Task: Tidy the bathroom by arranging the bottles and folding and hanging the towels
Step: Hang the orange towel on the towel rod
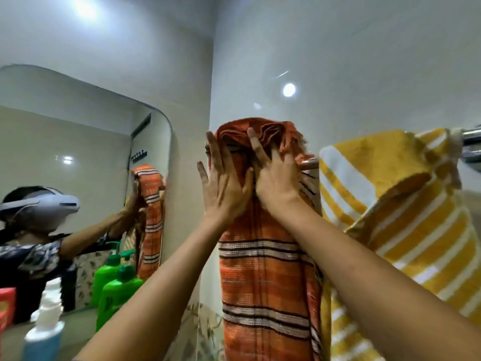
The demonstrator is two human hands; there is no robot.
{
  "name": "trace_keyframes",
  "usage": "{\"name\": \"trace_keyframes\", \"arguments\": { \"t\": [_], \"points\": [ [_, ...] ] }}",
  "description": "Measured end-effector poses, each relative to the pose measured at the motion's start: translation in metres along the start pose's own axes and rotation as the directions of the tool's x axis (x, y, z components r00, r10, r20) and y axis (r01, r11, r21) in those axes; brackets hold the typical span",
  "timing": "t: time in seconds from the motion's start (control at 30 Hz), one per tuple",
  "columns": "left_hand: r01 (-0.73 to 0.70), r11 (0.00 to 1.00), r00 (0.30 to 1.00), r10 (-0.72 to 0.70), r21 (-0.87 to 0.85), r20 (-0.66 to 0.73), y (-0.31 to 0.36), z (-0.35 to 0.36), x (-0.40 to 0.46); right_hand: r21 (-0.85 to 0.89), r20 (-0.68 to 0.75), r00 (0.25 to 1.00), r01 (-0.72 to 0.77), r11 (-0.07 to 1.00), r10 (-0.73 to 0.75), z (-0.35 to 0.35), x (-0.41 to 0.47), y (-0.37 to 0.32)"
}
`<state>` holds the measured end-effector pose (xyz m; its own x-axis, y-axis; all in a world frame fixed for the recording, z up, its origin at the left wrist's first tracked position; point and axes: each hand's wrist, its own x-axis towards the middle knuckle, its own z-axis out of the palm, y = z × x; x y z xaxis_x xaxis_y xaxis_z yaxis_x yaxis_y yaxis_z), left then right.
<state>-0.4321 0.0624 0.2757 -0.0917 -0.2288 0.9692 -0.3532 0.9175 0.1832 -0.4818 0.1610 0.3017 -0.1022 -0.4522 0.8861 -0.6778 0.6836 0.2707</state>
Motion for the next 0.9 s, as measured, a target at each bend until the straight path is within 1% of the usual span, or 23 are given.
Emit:
{"name": "trace_keyframes", "arguments": {
  "t": [0.03, 0.07, 0.1, 0.17, 0.2, 0.27, 0.3, 0.37, 0.4, 0.43, 0.47, 0.5, 0.53, 0.57, 0.6, 0.63, 0.67, 0.73, 0.77, 0.8, 0.83, 0.87, 0.9],
  "points": [
    [0.050, 0.994, 0.994, -0.040, -0.095, 0.097, 0.000, 0.005, 0.009, 0.023, 0.048, 0.999, -0.019, 1.000, 0.018, 0.001, 0.009, -0.002],
    [0.111, 0.976, 0.979, -0.076, -0.185, 0.189, -0.002, 0.011, 0.018, 0.022, 0.154, 0.988, -0.024, 0.999, 0.021, -0.002, 0.016, -0.005],
    [0.170, 0.950, 0.953, -0.091, -0.262, 0.289, -0.006, 0.017, 0.023, 0.009, 0.220, 0.975, -0.009, 1.000, 0.007, -0.005, 0.022, -0.004],
    [0.206, 0.918, 0.920, -0.064, -0.338, 0.386, -0.016, 0.027, 0.035, 0.069, 0.282, 0.959, -0.026, 0.997, 0.005, -0.008, 0.035, 0.000],
    [0.204, 0.912, 0.920, -0.055, -0.356, 0.387, -0.019, 0.032, 0.039, 0.102, 0.341, 0.940, -0.045, 0.994, 0.007, -0.007, 0.044, 0.003],
    [0.206, 0.922, 0.917, -0.066, -0.327, 0.394, -0.019, 0.034, 0.050, 0.169, 0.535, 0.845, -0.102, 0.980, -0.004, -0.012, 0.057, 0.009],
    [0.210, 0.937, 0.906, -0.080, -0.278, 0.415, -0.020, 0.035, 0.057, 0.212, 0.600, 0.800, -0.149, 0.966, -0.009, -0.013, 0.063, 0.013],
    [0.178, 0.962, 0.886, -0.066, -0.206, 0.460, -0.020, 0.037, 0.071, 0.207, 0.658, 0.753, -0.216, 0.954, 0.028, -0.020, 0.071, 0.023],
    [0.155, 0.970, 0.865, -0.041, -0.189, 0.500, -0.019, 0.038, 0.077, 0.166, 0.673, 0.737, -0.226, 0.960, 0.058, -0.020, 0.075, 0.029],
    [0.147, 0.971, 0.825, -0.016, -0.187, 0.565, -0.017, 0.037, 0.082, 0.129, 0.698, 0.713, -0.224, 0.966, 0.072, -0.021, 0.079, 0.034],
    [0.141, 0.964, 0.794, 0.024, -0.223, 0.607, -0.016, 0.037, 0.086, 0.106, 0.730, 0.678, -0.236, 0.966, 0.085, -0.019, 0.083, 0.039],
    [0.136, 0.944, 0.794, 0.078, -0.301, 0.602, -0.015, 0.037, 0.089, 0.109, 0.765, 0.638, -0.260, 0.959, 0.086, -0.017, 0.087, 0.041],
    [0.124, 0.904, 0.846, 0.120, -0.410, 0.520, -0.015, 0.038, 0.090, 0.109, 0.785, 0.612, -0.295, 0.949, 0.100, -0.014, 0.091, 0.042],
    [0.109, 0.864, 0.914, 0.107, -0.491, 0.391, -0.014, 0.038, 0.087, 0.088, 0.784, 0.607, -0.320, 0.943, 0.133, -0.014, 0.093, 0.043],
    [0.067, 0.843, 0.965, 0.082, -0.534, 0.251, -0.014, 0.036, 0.081, 0.054, 0.767, 0.619, -0.327, 0.943, 0.170, -0.016, 0.092, 0.045],
    [0.019, 0.845, 0.984, 0.079, -0.534, 0.160, -0.015, 0.034, 0.071, 0.035, 0.743, 0.638, -0.340, 0.940, 0.203, -0.017, 0.091, 0.046],
    [-0.025, 0.861, 0.986, 0.106, -0.508, 0.130, -0.016, 0.033, 0.060, 0.027, 0.702, 0.671, -0.360, 0.933, 0.238, -0.018, 0.090, 0.047],
    [-0.146, 0.891, 0.965, 0.224, -0.429, 0.138, -0.016, 0.032, 0.038, 0.008, 0.608, 0.731, -0.396, 0.918, 0.310, -0.018, 0.086, 0.046],
    [-0.185, 0.898, 0.957, 0.258, -0.399, 0.136, -0.014, 0.034, 0.035, -0.002, 0.578, 0.743, -0.411, 0.912, 0.336, -0.017, 0.084, 0.043],
    [-0.190, 0.904, 0.955, 0.261, -0.382, 0.141, -0.013, 0.036, 0.036, -0.017, 0.566, 0.738, -0.435, 0.900, 0.367, -0.015, 0.082, 0.038],
    [-0.159, 0.917, 0.955, 0.236, -0.365, 0.178, -0.013, 0.036, 0.042, -0.025, 0.520, 0.759, -0.445, 0.895, 0.392, -0.011, 0.081, 0.033],
    [-0.108, 0.933, 0.952, 0.196, -0.342, 0.235, -0.013, 0.037, 0.051, -0.032, 0.413, 0.811, -0.442, 0.896, 0.415, -0.008, 0.080, 0.027],
    [-0.065, 0.951, 0.939, 0.161, -0.302, 0.304, -0.012, 0.040, 0.062, -0.048, 0.234, 0.879, -0.416, 0.908, 0.415, -0.006, 0.077, 0.023]
  ]
}}
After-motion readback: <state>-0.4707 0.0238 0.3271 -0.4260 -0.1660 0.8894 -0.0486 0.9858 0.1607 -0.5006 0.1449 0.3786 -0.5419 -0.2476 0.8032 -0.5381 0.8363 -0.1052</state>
